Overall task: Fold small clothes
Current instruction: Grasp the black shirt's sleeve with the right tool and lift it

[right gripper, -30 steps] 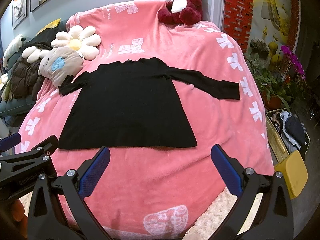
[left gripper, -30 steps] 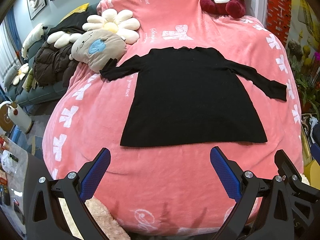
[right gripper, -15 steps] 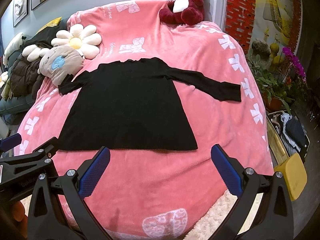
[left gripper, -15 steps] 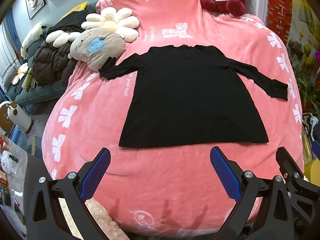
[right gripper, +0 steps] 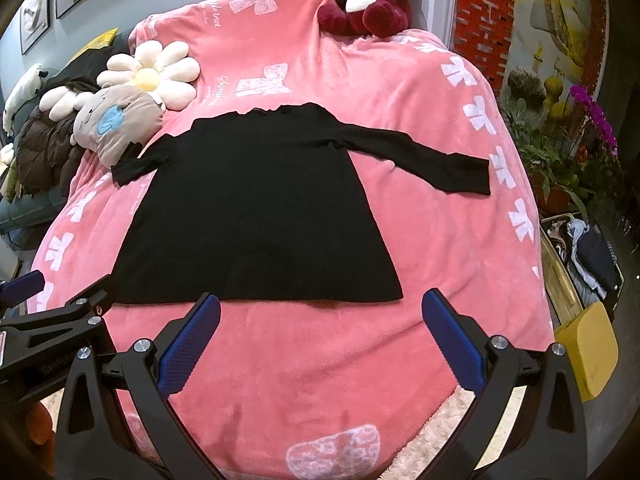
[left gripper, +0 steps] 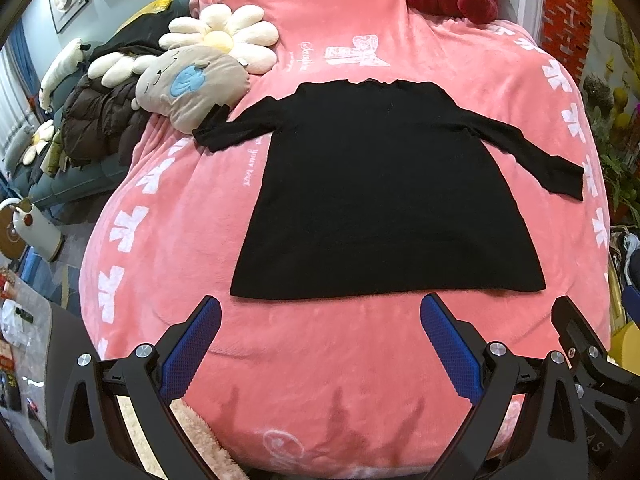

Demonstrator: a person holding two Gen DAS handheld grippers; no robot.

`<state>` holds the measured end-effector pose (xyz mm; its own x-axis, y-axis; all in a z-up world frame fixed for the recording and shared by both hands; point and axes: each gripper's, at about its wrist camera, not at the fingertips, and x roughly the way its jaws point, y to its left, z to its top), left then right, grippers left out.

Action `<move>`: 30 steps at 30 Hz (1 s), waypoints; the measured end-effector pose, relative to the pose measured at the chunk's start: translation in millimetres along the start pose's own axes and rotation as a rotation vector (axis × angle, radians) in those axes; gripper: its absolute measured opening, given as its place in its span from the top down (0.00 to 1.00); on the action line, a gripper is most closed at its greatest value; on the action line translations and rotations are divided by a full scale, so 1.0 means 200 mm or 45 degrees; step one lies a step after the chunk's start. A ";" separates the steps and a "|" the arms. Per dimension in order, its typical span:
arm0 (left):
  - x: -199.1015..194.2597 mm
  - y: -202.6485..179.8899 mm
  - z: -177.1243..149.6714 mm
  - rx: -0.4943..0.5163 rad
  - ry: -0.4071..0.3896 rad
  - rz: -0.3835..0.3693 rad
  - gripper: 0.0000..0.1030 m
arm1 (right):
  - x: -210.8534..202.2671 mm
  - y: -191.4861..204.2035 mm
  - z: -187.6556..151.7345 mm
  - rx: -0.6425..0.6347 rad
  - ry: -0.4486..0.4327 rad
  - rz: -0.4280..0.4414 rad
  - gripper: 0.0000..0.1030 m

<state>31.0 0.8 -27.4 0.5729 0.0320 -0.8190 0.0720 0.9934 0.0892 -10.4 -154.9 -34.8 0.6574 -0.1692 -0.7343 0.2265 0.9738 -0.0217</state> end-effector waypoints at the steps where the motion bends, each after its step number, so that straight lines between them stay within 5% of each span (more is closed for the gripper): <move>1: 0.00 0.00 0.00 0.001 0.002 -0.004 0.05 | 0.00 0.00 0.00 0.000 0.001 -0.001 0.04; 6: 0.01 0.02 0.02 -0.012 0.015 -0.008 0.05 | 0.03 -0.05 0.03 -0.001 0.024 0.012 0.04; 12: 0.05 0.00 0.09 0.002 0.003 -0.017 0.05 | 0.18 -0.34 0.24 0.039 0.027 -0.002 0.04; 30: 0.71 -0.19 0.49 0.051 0.083 -0.033 0.05 | 1.52 -1.47 0.81 0.323 0.042 -0.500 0.04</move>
<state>190.1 -42.5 -90.6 0.5158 0.0146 -0.8566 0.1197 0.9888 0.0890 239.3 -516.9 -140.6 0.4645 -0.5084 -0.7251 0.6248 0.7684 -0.1385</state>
